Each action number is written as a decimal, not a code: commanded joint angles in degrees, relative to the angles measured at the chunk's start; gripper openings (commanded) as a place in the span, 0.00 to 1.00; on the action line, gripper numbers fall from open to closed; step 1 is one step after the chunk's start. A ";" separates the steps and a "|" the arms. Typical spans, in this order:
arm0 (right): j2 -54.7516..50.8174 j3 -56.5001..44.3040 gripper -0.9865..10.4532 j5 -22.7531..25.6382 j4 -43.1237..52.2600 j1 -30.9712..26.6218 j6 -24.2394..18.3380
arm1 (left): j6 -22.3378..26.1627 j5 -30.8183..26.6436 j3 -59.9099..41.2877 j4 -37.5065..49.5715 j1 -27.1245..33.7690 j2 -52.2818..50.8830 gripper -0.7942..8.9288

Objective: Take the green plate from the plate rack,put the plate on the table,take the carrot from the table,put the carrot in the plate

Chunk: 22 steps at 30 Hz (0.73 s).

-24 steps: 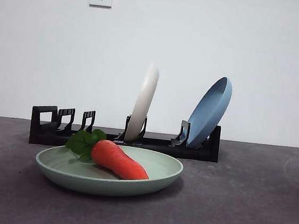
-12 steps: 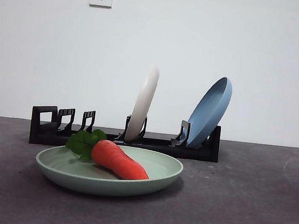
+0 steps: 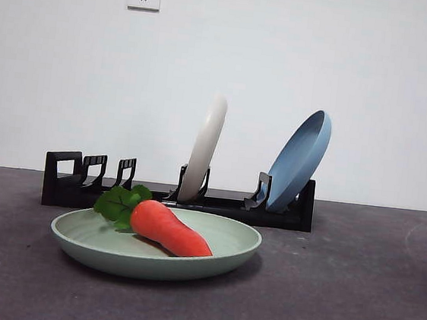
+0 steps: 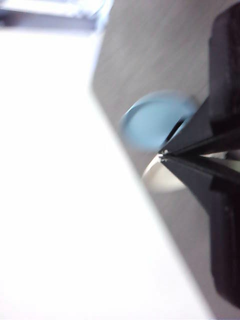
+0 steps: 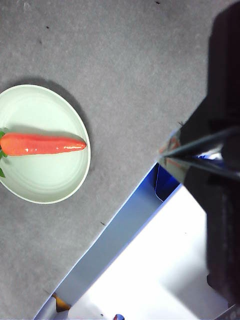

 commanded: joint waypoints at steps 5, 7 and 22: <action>-0.09 0.02 0.09 0.09 0.22 0.13 -0.09 | 6.84 0.74 -2.54 3.06 15.45 -7.61 0.08; -0.09 0.02 0.09 0.09 0.22 0.13 -0.09 | 7.56 0.74 -6.58 7.26 18.01 -10.69 0.08; -0.09 0.02 0.09 0.09 0.22 0.13 -0.09 | -0.04 0.90 -52.83 33.97 28.68 -29.79 0.08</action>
